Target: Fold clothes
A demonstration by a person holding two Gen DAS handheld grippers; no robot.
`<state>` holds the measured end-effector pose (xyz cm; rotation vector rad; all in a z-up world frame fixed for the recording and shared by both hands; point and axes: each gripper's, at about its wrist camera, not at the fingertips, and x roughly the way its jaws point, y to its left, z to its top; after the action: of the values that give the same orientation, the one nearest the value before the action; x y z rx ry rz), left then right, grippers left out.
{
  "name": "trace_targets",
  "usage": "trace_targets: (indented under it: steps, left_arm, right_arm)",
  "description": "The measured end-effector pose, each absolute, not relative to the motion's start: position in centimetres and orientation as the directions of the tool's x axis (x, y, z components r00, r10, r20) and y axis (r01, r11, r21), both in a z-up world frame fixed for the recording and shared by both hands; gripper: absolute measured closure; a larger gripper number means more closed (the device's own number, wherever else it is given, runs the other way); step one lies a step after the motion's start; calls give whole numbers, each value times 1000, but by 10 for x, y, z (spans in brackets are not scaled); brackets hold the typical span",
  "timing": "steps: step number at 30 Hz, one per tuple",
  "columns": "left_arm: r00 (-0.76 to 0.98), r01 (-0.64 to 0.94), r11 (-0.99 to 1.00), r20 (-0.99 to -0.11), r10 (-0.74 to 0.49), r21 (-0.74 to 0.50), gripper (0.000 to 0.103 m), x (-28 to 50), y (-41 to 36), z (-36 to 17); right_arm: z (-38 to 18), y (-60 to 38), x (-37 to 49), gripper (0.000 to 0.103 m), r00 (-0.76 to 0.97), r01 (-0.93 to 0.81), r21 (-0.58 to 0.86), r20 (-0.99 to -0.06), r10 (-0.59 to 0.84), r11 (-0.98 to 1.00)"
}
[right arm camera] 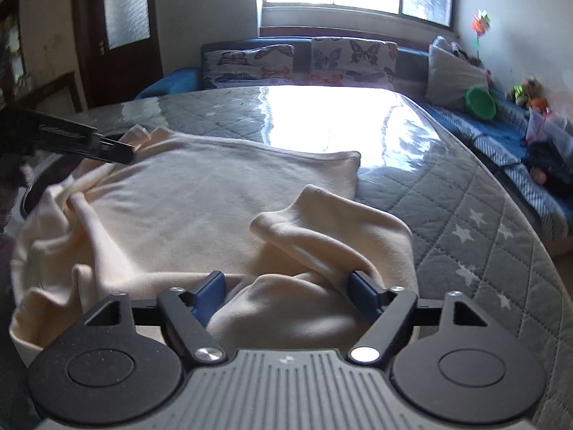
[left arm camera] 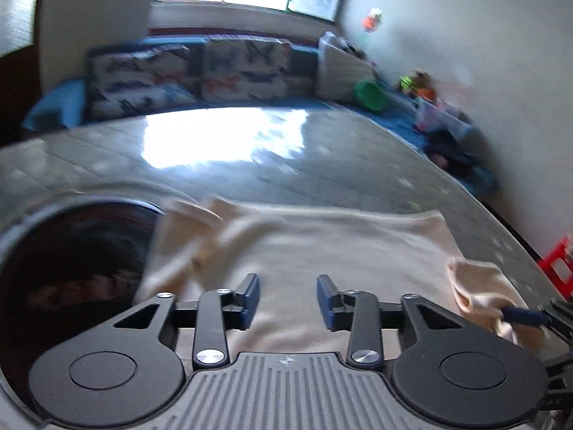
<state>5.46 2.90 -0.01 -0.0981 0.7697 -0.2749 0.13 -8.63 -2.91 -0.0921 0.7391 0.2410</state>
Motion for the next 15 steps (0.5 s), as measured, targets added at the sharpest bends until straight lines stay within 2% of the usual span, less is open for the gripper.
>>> trace_targets:
  steps: [5, 15]
  left_arm:
    - [694, 203, 973, -686, -219, -106, 77, 50, 26, -12]
    - [741, 49, 999, -671, -29, 10, 76, 39, 58, -22]
  right_arm:
    - [-31, -83, 5, 19, 713, -267, 0, -672, 198, 964]
    - [-34, -51, 29, 15, 709, -345, -14, -659, 251, 939]
